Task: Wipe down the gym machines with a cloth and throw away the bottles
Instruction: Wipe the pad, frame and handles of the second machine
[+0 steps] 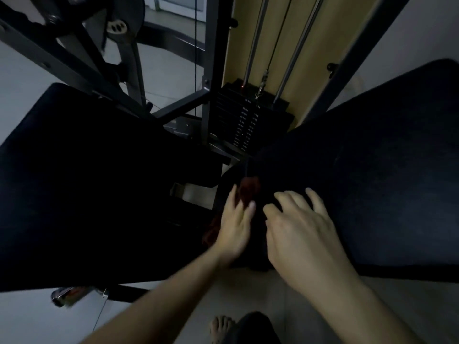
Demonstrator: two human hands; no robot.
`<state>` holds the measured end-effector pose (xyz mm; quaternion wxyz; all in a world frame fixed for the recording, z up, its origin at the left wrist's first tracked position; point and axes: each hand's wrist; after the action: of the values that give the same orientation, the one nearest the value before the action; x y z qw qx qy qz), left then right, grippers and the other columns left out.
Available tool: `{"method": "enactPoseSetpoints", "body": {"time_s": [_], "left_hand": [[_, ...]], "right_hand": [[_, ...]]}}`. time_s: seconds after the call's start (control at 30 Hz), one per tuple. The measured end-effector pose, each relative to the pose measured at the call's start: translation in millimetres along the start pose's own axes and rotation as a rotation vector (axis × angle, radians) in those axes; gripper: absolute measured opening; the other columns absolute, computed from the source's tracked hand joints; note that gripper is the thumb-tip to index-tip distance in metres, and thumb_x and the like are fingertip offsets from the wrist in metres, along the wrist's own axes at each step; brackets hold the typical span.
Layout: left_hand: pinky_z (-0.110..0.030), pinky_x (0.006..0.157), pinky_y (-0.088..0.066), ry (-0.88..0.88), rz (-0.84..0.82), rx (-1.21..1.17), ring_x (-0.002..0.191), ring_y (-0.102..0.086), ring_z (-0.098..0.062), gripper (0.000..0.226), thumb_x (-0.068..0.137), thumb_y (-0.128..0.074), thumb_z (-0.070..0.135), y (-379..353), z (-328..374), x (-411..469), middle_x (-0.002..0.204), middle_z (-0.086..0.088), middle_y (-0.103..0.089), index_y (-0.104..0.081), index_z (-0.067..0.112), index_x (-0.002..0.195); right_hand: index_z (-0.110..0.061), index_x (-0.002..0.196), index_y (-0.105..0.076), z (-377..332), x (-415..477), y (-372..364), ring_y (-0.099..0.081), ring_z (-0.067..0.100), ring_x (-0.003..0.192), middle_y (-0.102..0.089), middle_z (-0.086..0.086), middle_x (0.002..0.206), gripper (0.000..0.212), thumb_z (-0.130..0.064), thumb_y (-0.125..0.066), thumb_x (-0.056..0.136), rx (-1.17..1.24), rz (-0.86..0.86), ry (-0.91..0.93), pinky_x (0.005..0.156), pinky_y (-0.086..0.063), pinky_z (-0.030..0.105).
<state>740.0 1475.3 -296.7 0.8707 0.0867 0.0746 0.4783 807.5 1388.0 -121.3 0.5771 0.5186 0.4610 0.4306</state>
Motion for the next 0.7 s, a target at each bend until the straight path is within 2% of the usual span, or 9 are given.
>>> {"method": "enactPoseSetpoints", "body": {"time_s": [0.1, 0.13, 0.23, 0.37, 0.47, 0.57, 0.6, 0.63, 0.7], "left_hand": [[-0.034, 0.126, -0.009, 0.175, -0.054, -0.012, 0.155, -0.014, -0.024, 0.056, 0.110, -0.028, 0.047, 1, 16, 110, 0.168, -0.008, -0.016, -0.027, 0.020, 0.159], [-0.031, 0.124, -0.009, 0.257, -0.077, -0.043, 0.154, -0.016, -0.026, 0.054, 0.112, -0.028, 0.039, 0, 21, 142, 0.167, -0.010, -0.019, -0.029, 0.014, 0.159], [-0.029, 0.119, -0.018, 0.412, -0.099, -0.104, 0.150, -0.028, -0.030, 0.056, 0.111, -0.031, 0.042, 4, 26, 173, 0.162, -0.013, -0.032, -0.039, 0.010, 0.155], [-0.033, 0.116, -0.038, 0.409, -0.078, -0.218, 0.136, -0.052, -0.018, 0.047, 0.107, -0.043, 0.045, 11, 63, 88, 0.144, 0.000, -0.057, -0.052, 0.018, 0.146], [-0.010, 0.119, -0.017, 0.231, -0.116, -0.235, 0.148, -0.023, 0.007, 0.049, 0.107, -0.042, 0.041, 0, 125, 6, 0.159, 0.025, -0.028, -0.029, 0.043, 0.155], [-0.016, 0.122, 0.000, 0.010, -0.205, -0.137, 0.152, 0.004, 0.008, 0.049, 0.107, -0.034, 0.046, -24, 176, -32, 0.163, 0.034, -0.004, -0.014, 0.074, 0.141], [-0.018, 0.123, 0.001, -0.034, -0.216, -0.066, 0.152, 0.008, 0.005, 0.048, 0.107, -0.031, 0.048, -25, 175, -21, 0.166, 0.030, 0.001, -0.011, 0.076, 0.141], [-0.021, 0.124, 0.001, -0.036, -0.189, 0.013, 0.154, 0.009, 0.001, 0.047, 0.108, -0.029, 0.048, -26, 162, -2, 0.168, 0.022, 0.004, -0.013, 0.068, 0.147], [-0.032, 0.127, -0.004, 0.061, -0.155, 0.215, 0.156, 0.004, -0.014, 0.051, 0.109, -0.028, 0.039, -20, 118, 54, 0.170, 0.004, 0.002, -0.025, 0.033, 0.159]], "right_hand": [[-0.014, 0.100, -0.072, 20, 6, 23, -0.053, 0.029, 0.127, -0.062, 0.014, 0.128, 0.019, -0.024, -0.064, 0.086, -0.021, 0.055, -0.017, 0.114, -0.029, 0.059], [-0.014, 0.102, -0.072, 30, 8, 30, -0.050, 0.029, 0.131, -0.059, 0.015, 0.134, 0.022, -0.026, -0.065, 0.085, -0.043, 0.074, -0.037, 0.115, -0.027, 0.059], [-0.012, 0.105, -0.070, 50, 8, 49, -0.042, 0.033, 0.138, -0.049, 0.019, 0.145, 0.025, -0.027, -0.063, 0.086, -0.058, 0.117, -0.138, 0.118, -0.020, 0.058], [-0.012, 0.108, -0.070, 65, 1, 77, -0.037, 0.033, 0.143, -0.044, 0.021, 0.149, 0.026, -0.023, -0.064, 0.086, -0.033, 0.059, -0.200, 0.119, -0.018, 0.058], [-0.014, 0.122, -0.065, 78, 6, 109, -0.032, 0.033, 0.145, -0.039, 0.019, 0.153, 0.036, -0.023, -0.062, 0.087, -0.026, 0.078, -0.249, 0.118, -0.018, 0.060], [-0.015, 0.144, -0.043, 116, 14, 145, -0.028, 0.037, 0.145, -0.031, 0.018, 0.157, 0.058, -0.030, -0.057, 0.089, -0.040, 0.156, -0.420, 0.115, -0.022, 0.060], [-0.016, 0.150, -0.032, 129, 18, 157, -0.029, 0.039, 0.143, -0.027, 0.018, 0.158, 0.066, -0.034, -0.056, 0.091, -0.005, 0.145, -0.502, 0.113, -0.026, 0.059], [-0.017, 0.154, -0.021, 138, 20, 161, -0.031, 0.041, 0.141, -0.024, 0.017, 0.160, 0.072, -0.038, -0.054, 0.093, 0.064, 0.125, -0.573, 0.111, -0.030, 0.057], [-0.019, 0.158, -0.008, 144, 26, 157, -0.033, 0.040, 0.139, -0.020, 0.015, 0.161, 0.076, -0.044, -0.046, 0.097, 0.263, 0.081, -0.655, 0.107, -0.037, 0.052]]}}
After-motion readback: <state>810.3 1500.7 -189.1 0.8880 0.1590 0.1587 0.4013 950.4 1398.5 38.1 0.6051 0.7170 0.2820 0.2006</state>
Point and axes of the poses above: each hand's wrist, its own x-axis towards the middle knuckle, its own y-axis out of the back of the hand, z = x × y
